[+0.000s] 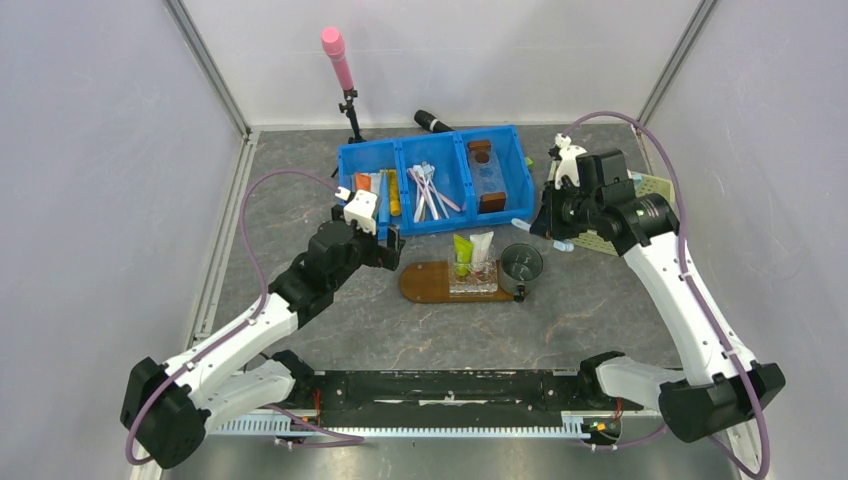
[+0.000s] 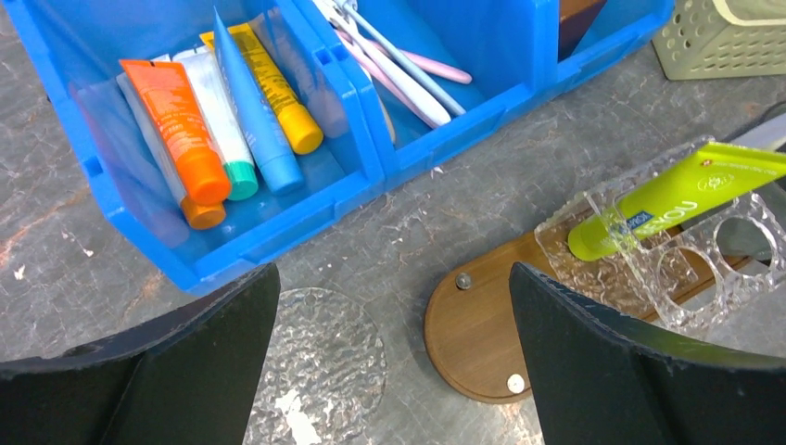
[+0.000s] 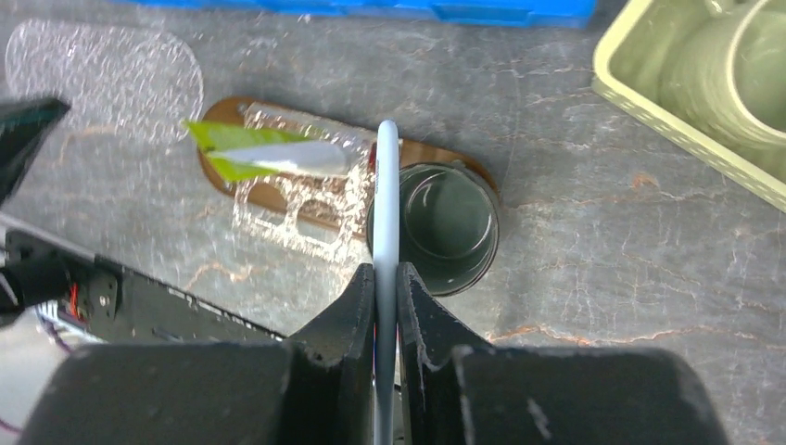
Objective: Prepare toiletry sets of a toothbrush and toothpaste on the tray
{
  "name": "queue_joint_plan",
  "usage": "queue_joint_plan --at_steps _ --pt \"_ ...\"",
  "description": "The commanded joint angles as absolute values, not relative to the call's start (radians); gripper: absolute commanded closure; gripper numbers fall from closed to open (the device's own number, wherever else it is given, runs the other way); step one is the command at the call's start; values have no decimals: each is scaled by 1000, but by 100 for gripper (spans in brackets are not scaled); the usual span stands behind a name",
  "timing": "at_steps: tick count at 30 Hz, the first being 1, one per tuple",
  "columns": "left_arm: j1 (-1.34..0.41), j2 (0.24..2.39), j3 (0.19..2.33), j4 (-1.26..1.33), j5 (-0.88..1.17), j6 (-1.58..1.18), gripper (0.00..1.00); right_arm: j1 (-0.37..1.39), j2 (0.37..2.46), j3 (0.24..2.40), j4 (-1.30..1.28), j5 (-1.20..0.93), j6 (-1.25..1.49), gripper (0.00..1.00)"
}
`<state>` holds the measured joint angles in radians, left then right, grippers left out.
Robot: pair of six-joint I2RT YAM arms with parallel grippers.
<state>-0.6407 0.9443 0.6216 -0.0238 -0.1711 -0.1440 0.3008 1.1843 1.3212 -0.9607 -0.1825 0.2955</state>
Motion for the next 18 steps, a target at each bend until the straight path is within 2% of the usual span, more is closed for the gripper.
queue_joint_plan --at_steps 1,18 --pt "-637 983 692 84 -205 -83 0 331 1129 1304 -989 -286 151 100" --pt "-636 1074 698 175 -285 -55 0 540 1092 1179 -1002 -212 140 100"
